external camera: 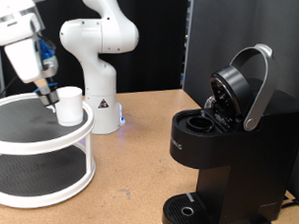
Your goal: Make a cup of coffee with the keurig machine
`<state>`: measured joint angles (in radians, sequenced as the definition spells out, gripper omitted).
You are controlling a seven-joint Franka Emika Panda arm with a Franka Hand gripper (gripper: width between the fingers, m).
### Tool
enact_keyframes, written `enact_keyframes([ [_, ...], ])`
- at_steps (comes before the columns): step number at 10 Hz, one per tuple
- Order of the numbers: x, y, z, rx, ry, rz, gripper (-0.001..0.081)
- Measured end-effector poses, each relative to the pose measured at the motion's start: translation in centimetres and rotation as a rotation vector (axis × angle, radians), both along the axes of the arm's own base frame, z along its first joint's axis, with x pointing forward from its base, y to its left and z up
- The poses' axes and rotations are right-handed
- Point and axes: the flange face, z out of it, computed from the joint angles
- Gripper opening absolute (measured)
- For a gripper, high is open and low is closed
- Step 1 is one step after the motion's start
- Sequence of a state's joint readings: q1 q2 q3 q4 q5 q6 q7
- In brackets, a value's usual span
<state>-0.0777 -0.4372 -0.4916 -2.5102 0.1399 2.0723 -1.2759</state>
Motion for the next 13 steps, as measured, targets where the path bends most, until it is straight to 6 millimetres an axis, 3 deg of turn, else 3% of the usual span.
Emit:
enact_keyframes([
  [2, 1.1, 2.2, 0.6, -0.018, 0.037, -0.065, 0.0448],
  [4, 1.2, 2.4, 0.5, 0.017, 0.026, -0.07, 0.0448],
  [6, 2.7, 5.1, 0.5, 0.135, -0.025, -0.147, 0.0448],
  [10, 5.8, 11.0, 0.8, 0.133, -0.052, -0.178, 0.0448],
  [13, 6.1, 11.8, 0.7, 0.144, -0.048, -0.178, 0.0448],
])
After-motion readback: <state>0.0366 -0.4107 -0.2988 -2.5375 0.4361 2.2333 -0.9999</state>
